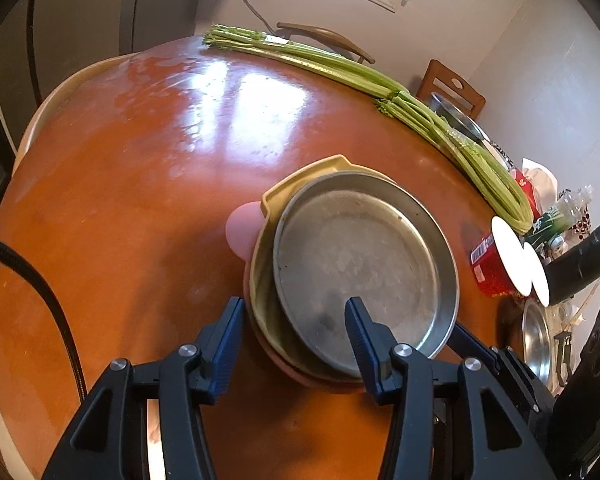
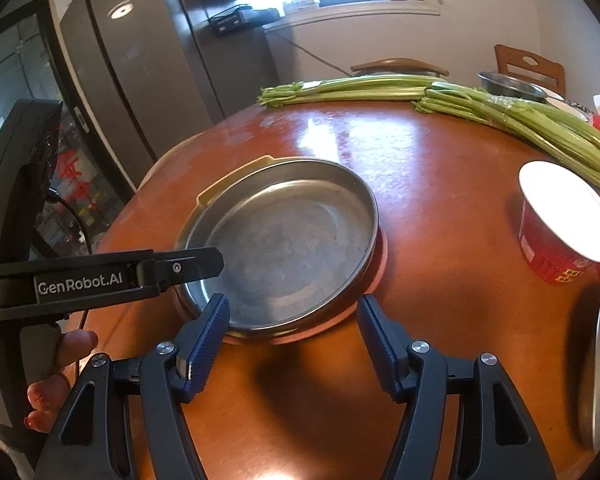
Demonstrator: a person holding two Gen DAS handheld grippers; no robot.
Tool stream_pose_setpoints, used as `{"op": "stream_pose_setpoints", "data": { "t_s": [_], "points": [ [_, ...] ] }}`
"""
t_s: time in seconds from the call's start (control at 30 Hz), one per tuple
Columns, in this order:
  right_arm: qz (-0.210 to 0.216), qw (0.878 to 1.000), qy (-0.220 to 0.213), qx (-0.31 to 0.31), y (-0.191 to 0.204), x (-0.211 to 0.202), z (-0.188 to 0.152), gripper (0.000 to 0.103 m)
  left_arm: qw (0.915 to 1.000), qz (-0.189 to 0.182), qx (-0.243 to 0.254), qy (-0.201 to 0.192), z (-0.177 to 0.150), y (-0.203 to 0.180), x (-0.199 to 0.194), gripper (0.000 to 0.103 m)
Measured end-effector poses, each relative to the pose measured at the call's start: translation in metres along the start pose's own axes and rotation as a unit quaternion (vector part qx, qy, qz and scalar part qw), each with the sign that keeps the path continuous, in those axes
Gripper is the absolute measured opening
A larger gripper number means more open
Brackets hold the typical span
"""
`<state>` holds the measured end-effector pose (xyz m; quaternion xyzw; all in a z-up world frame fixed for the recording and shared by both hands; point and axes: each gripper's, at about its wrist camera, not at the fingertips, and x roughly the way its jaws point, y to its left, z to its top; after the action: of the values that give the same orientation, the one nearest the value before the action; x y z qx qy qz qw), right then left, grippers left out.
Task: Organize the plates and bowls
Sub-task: 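Move the left gripper away from the stack toward the deep steel bowl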
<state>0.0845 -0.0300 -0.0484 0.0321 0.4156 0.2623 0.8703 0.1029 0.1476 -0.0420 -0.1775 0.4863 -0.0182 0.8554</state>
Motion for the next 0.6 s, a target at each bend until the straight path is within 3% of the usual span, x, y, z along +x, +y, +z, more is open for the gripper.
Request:
{"op": "stream_pose_setpoints", "data": {
  "t_s": [0.37,0.6],
  "points": [
    [-0.010,1.000,0.000,0.018,-0.017,0.008,0.015,0.068,0.9999,0.004,0.011,-0.005,0.026,-0.009,0.017,0.051],
    [-0.028,0.999,-0.015,0.025,-0.025,-0.003,0.018,0.068,0.9982,0.033,0.013,-0.049,0.027,-0.009,-0.003,0.051]
  ]
}}
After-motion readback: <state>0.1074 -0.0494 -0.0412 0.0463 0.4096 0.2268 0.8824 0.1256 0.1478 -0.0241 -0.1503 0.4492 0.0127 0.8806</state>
